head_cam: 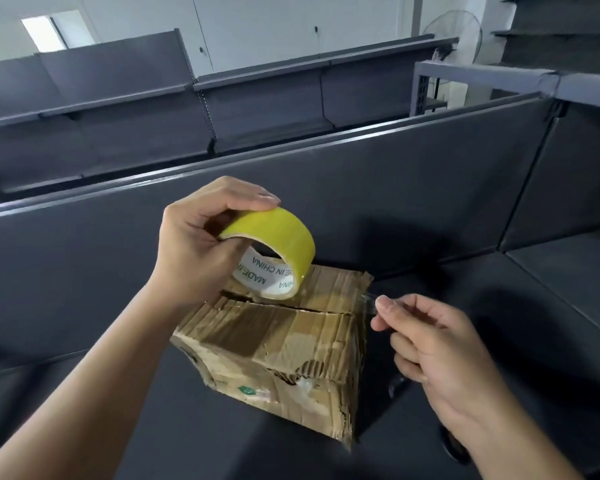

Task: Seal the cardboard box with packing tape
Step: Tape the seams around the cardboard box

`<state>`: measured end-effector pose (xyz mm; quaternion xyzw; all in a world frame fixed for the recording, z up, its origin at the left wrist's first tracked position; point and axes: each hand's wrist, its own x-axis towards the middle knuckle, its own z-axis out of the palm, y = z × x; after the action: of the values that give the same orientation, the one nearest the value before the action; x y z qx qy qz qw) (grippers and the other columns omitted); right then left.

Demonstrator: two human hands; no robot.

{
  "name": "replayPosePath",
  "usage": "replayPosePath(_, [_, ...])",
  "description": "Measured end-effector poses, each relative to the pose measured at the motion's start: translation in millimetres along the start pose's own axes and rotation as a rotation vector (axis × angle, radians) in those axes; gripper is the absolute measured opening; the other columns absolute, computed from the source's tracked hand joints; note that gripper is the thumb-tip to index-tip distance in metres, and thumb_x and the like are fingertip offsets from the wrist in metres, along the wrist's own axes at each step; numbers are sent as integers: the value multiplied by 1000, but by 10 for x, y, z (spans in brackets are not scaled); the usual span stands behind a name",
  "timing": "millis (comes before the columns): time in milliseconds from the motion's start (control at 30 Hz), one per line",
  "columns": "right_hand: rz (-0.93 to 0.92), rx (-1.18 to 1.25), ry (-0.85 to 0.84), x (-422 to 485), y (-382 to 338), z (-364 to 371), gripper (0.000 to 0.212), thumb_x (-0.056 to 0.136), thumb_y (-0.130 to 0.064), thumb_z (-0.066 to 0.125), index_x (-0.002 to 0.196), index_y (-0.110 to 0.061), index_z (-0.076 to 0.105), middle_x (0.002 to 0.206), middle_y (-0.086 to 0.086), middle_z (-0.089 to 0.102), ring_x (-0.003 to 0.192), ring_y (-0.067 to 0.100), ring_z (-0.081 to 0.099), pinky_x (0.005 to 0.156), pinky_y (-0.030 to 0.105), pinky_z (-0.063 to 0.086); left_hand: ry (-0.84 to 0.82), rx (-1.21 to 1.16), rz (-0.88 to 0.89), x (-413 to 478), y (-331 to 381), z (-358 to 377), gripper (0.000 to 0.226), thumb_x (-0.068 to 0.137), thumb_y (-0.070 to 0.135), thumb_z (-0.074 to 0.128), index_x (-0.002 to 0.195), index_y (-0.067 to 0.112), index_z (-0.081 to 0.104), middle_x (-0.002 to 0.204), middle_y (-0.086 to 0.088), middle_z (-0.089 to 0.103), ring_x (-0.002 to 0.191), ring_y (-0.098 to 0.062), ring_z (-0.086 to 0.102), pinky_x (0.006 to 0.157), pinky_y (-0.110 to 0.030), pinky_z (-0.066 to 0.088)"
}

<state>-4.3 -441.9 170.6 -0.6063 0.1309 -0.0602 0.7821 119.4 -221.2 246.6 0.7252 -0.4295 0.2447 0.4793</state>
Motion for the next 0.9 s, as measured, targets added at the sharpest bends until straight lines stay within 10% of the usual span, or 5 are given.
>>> replayPosePath(367, [279,259,-10,35,146,-37,20,75,-18,72,67,-7,58,65,7,57,38,6,25,35,19,17,-1,82,98,-96,-245,95,35,79,-4,59,109,9,71,99,-6,71,94,-9,70,80,-20,53])
replayPosePath(900, [351,356,-58,187,487,-19,33,53,-26,90,59,-13,61,60,4,53,38,6,27,34,18,18,24,165,145,-286,-374,81,51,66,-1,47,111,4,69,102,-6,69,98,-10,68,80,-19,53])
